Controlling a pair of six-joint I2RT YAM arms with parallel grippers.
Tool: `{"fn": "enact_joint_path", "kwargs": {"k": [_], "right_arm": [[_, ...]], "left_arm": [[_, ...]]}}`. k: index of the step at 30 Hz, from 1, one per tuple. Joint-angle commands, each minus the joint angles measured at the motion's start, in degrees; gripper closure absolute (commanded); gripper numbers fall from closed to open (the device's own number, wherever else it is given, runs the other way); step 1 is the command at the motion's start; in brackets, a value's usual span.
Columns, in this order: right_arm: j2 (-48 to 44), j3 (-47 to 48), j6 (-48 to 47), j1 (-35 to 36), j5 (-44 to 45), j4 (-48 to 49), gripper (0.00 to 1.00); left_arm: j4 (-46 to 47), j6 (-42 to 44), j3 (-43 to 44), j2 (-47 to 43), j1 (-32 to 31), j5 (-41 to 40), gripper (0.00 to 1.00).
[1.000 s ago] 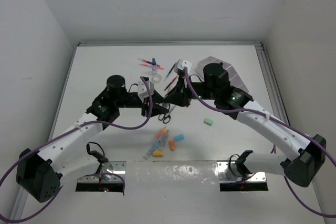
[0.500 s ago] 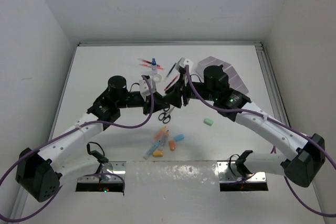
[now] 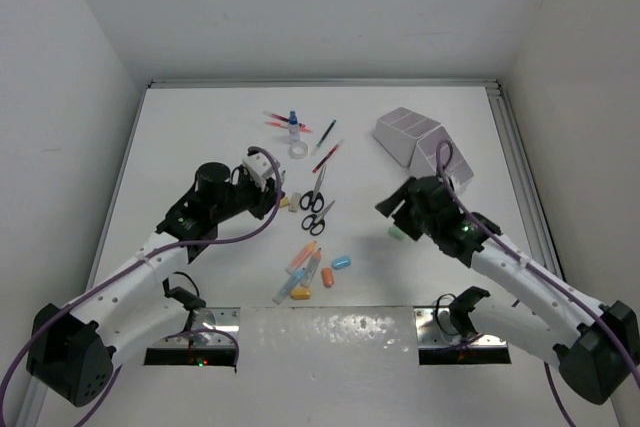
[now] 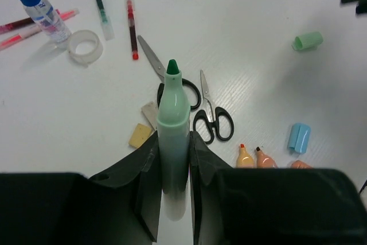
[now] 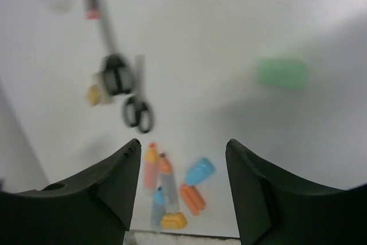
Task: Sort the stationery into containers
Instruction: Pick up the pen cap from the center of the board.
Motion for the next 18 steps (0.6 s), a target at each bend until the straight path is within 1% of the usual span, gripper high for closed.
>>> {"fn": "enact_joint_path", "kwargs": {"k": [1,2,3,4,5,7,8,9,11,15,18], "right_arm": [[-1.64,-7.01,31.53,1.09,12.29,-6.47,0.40],[-1.90,-8.76,39.15,1.27,14.14,-7.96,0.42],[-1.55,-8.78,42.88,1.35,17.73,-9.63,0.42],[-0.85,-8.00,46.48,1.53,19.33,-11.99,0.42],[0.02,-5.73,52.09,1.62,20.65,-17.32,0.41],[3.53,-2.04,55.20,1.62,23.64,-21.31,0.40],[6.16,-0.88,58.35,1.36,24.61,-24.64,0.39],[6.18,-0.09,59.69,1.09,24.62,-25.80,0.38],[10.04,2.29,61.80,0.13,23.22,-27.04,0.38],[17.51,4.66,66.02,-2.25,15.84,-28.27,0.41],[22.00,6.25,68.31,-2.78,13.46,-27.93,0.41]], "left_arm": [[4.28,-1.10,-0.53,-2.43,-0.59,-1.89,1.00],[4.39,-1.45,-0.44,-2.43,-0.68,-2.06,1.00],[4.56,-1.45,-0.62,-2.86,-0.68,-2.06,1.00],[4.65,-1.54,-0.79,-3.22,-0.77,-2.06,1.00],[4.74,-1.11,-0.88,-3.74,-0.68,-2.15,1.00],[4.74,-0.58,-1.67,-4.80,-0.68,-2.33,1.00],[4.74,-0.23,-2.19,-5.41,-0.59,-2.50,1.00],[4.74,-0.31,-2.37,-5.50,-0.50,-2.50,1.00],[4.91,-0.40,-2.73,-5.94,-0.42,-2.59,1.00],[5.53,-0.57,-2.99,-6.65,-0.42,-2.59,1.00],[5.27,-0.22,-2.90,-7.09,-0.33,-2.85,1.00]]}}
